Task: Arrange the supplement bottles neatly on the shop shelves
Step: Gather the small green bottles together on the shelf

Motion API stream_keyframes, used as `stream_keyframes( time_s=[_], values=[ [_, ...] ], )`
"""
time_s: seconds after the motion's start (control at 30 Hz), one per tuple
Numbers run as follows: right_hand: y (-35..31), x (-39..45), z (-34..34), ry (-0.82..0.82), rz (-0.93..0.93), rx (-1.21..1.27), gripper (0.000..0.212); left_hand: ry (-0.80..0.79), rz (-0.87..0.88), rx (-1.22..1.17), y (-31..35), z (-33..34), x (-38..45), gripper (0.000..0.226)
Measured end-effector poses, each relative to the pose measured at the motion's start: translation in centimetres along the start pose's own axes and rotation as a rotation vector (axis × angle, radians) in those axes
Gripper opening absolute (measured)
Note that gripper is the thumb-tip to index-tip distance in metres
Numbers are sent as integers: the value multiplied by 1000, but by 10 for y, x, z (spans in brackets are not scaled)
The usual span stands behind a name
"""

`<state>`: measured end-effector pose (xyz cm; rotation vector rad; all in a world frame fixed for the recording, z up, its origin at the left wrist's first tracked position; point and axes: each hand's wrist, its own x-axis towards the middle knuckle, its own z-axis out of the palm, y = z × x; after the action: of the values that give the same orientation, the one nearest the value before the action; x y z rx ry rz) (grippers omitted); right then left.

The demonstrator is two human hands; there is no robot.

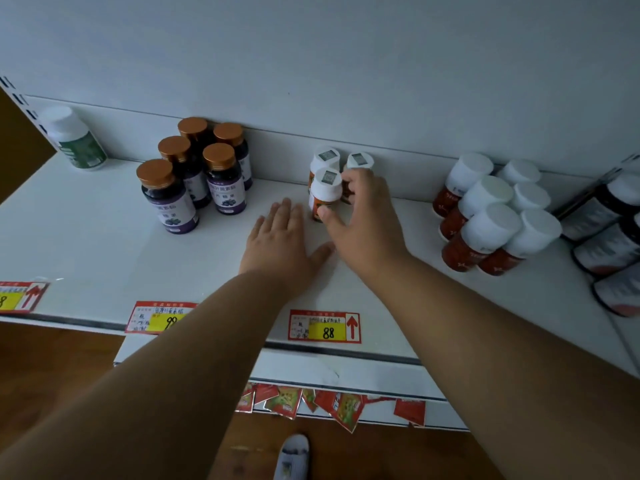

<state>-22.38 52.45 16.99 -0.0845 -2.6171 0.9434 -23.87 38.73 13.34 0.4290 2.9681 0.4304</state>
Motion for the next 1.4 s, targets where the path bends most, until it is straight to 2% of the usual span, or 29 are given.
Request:
stream_keyframes(
  time_s=[0.17, 0.4, 0.5, 0.63, 0.73, 0.87, 1.0, 1.1, 1.23, 1.4],
  values=[
    [0, -44, -35, -43, -8, -15, 50, 155, -30, -306, 19, -8, -62, 71],
    [15, -129, -121, 15, 65, 84, 38, 248, 251, -250, 97, -8, -132, 60],
    [32, -170, -171, 55, 112, 120, 46, 265, 334, -295, 150, 2, -159, 62],
    [79, -239, -250, 75, 164, 74, 60, 264, 360, -416, 238, 32, -212, 71],
    [124, -301, -302, 97, 205, 19, 61, 198, 413, -401, 302, 65, -253, 72],
    [176, -371, -333, 113, 340, 2, 55, 55, 527, -246, 355, 110, -293, 57],
    [226, -389, -354, 62, 384, -35, 45, -7, 547, -246, 398, 146, -280, 54],
    [281, -412, -362, 81, 475, -119, 43, -137, 588, -275, 439, 188, -265, 59],
    [344, -428, -362, 17, 603, -121, 41, -263, 527, -299, 467, 243, -257, 63],
    [435, -406, -332, 85, 623, -33, 57, -236, 453, -304, 494, 307, -222, 64]
  ],
)
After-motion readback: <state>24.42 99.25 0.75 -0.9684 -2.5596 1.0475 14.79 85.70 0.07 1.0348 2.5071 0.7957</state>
